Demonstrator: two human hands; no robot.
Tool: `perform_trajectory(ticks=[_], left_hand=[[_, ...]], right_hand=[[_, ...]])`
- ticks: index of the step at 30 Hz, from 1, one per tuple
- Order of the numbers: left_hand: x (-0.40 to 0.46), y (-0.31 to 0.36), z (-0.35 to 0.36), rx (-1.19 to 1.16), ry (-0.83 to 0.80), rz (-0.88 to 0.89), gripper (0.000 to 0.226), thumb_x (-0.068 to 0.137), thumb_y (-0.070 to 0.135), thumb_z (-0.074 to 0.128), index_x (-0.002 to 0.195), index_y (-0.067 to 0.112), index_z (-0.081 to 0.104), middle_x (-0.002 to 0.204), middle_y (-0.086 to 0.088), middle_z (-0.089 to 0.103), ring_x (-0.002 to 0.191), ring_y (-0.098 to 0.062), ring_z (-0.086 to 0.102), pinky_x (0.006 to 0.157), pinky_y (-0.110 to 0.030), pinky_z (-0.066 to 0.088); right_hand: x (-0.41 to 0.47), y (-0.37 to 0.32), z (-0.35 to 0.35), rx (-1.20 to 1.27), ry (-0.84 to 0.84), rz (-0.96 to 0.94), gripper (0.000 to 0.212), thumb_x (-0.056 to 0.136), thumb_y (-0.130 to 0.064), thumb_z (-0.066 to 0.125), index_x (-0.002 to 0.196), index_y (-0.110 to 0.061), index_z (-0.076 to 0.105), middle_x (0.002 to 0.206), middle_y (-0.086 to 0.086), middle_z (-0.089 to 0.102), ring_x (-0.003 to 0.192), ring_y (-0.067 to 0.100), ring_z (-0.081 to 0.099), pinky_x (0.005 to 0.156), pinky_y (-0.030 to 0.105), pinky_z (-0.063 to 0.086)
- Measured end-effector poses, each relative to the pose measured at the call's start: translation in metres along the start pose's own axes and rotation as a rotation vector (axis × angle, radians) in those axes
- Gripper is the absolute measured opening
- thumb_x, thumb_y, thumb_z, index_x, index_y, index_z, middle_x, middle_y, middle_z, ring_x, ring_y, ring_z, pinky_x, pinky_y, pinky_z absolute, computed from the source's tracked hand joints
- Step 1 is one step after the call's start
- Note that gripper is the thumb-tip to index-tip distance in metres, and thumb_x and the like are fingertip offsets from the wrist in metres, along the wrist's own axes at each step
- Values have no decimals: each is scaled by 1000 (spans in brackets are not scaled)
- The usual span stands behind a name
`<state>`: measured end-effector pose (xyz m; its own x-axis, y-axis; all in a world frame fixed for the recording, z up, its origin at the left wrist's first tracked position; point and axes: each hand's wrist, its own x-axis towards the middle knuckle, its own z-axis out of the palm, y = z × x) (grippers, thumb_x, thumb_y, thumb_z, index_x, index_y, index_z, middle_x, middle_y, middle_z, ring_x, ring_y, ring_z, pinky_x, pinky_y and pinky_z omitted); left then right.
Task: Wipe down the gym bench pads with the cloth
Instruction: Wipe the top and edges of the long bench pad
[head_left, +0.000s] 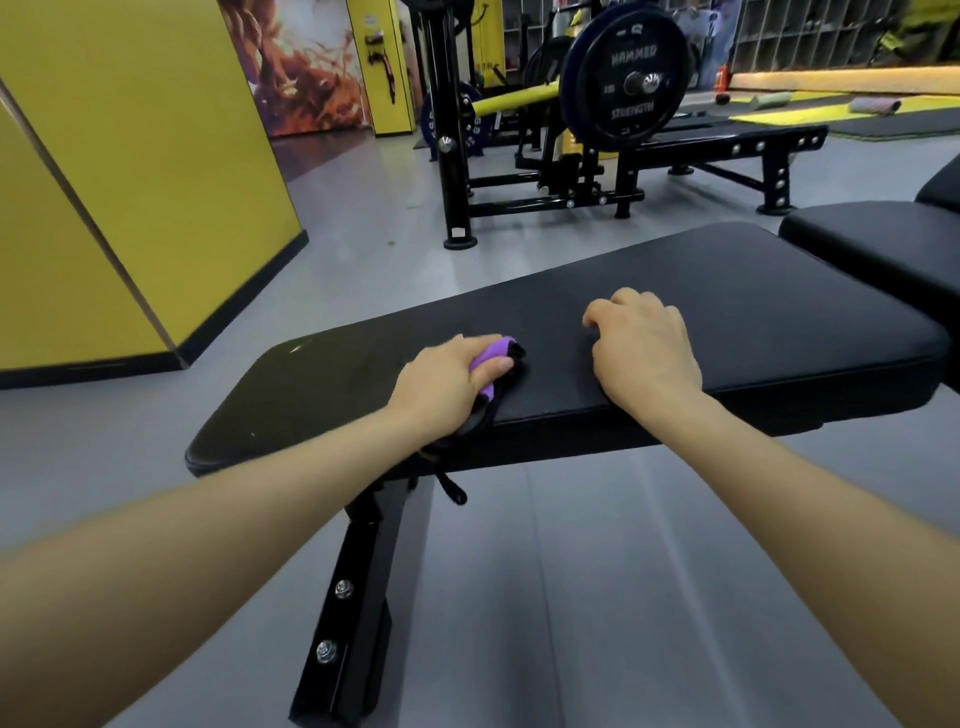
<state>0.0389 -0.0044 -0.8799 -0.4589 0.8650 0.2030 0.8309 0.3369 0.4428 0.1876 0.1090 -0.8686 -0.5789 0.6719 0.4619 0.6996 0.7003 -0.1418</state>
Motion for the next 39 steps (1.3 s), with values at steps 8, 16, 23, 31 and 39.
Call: perform_trajectory(ticks=[8,16,23,31,39], left_hand=[[73,4,12,83,27,-131,40,97,46,38,127,24,52,123,-7,60,113,-30,52,78,-31,34],[12,-10,-1,55,-51,-11,41,96,47,39,136,39,42,139,-3,51,141,-19,27,93,-36,33],[97,-9,16,94,30,-103,36,96,44,41,119,21,57,115,-10,62,106,-31,54,73,-31,33],[67,-30,-3,74,-157,77,42,100,36,32,142,32,33,145,-1,41,139,-22,29,105,-37,30],[103,-27,1,19,-165,252,34,101,25,34,129,12,48,127,-11,53,123,-29,44,104,-34,31]], right_hand=[[0,0,1,-10,5,6,32,87,4,41,110,-12,58,113,8,53,101,27,46,87,33,34],[3,0,2,-4,-28,-9,31,88,2,43,110,-15,58,111,5,52,100,25,45,87,33,34],[5,-1,4,-53,-32,-7,31,89,-1,42,110,-17,58,111,4,52,101,25,46,83,33,33],[23,-23,2,-38,-196,39,31,92,-6,43,115,-20,58,117,6,49,109,26,44,76,30,32],[42,-33,11,-63,-225,105,31,93,-10,42,118,-20,58,120,6,48,113,26,44,75,31,32]])
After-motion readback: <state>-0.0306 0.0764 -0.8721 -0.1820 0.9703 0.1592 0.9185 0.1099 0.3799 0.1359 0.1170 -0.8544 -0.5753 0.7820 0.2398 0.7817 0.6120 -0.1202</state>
